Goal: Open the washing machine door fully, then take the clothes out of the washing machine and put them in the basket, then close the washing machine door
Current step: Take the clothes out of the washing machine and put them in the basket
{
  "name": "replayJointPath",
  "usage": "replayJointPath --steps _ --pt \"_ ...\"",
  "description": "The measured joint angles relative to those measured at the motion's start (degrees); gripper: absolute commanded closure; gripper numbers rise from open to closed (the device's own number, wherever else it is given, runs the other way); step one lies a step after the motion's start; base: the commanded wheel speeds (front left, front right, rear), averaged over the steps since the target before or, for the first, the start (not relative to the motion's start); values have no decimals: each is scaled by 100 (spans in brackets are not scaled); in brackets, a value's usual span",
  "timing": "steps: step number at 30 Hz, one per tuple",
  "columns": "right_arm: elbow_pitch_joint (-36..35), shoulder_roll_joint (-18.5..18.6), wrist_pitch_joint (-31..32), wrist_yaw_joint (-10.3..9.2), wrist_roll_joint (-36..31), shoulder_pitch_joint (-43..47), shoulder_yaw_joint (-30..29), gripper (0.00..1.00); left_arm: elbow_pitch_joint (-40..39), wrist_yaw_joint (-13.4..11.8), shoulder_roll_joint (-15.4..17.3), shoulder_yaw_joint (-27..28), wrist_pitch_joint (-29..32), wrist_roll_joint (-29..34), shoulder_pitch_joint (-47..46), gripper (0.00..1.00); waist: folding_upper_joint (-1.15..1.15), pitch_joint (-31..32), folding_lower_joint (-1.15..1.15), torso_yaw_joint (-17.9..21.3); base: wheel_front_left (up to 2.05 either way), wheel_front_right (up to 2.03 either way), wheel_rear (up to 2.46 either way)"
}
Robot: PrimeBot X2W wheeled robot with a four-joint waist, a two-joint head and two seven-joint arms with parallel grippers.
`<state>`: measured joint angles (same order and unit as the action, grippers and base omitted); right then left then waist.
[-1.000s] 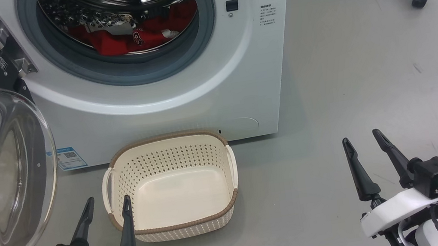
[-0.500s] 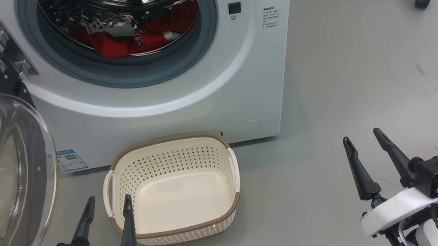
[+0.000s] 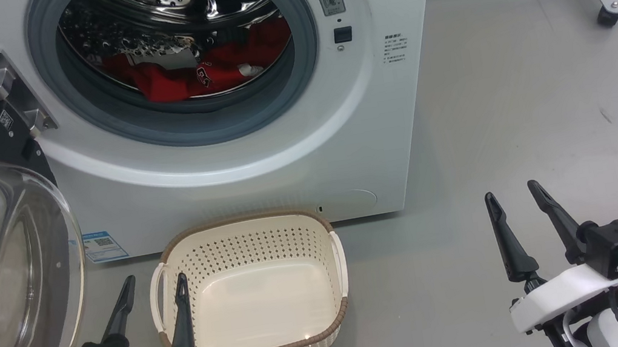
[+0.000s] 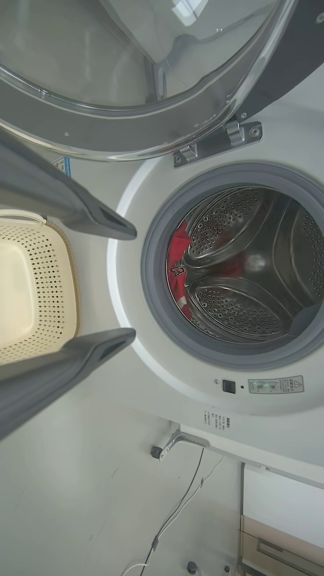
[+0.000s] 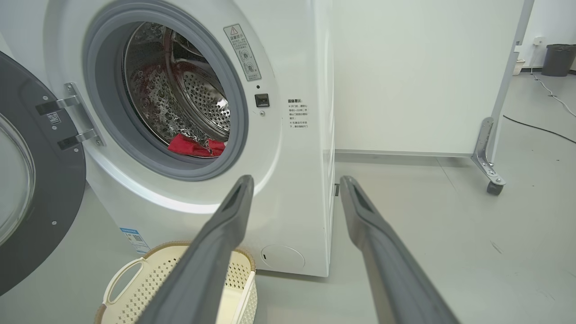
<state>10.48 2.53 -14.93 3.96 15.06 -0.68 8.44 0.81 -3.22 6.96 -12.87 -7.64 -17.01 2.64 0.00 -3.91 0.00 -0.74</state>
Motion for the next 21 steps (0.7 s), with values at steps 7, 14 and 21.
replayJointPath --steps 7,14,21 --pt "4 0 0 0 0 1 3 0 1 -1 0 0 0 0 1 0 0 14 0 -14 46 -46 0" --pt "8 0 0 0 0 7 8 0 0 -1 1 2 -7 0 1 0 0 38 0 -5 20 -20 0" --pt "10 0 0 0 0 12 21 0 -4 -1 1 3 -7 -1 1 0 0 45 0 8 0 0 0"
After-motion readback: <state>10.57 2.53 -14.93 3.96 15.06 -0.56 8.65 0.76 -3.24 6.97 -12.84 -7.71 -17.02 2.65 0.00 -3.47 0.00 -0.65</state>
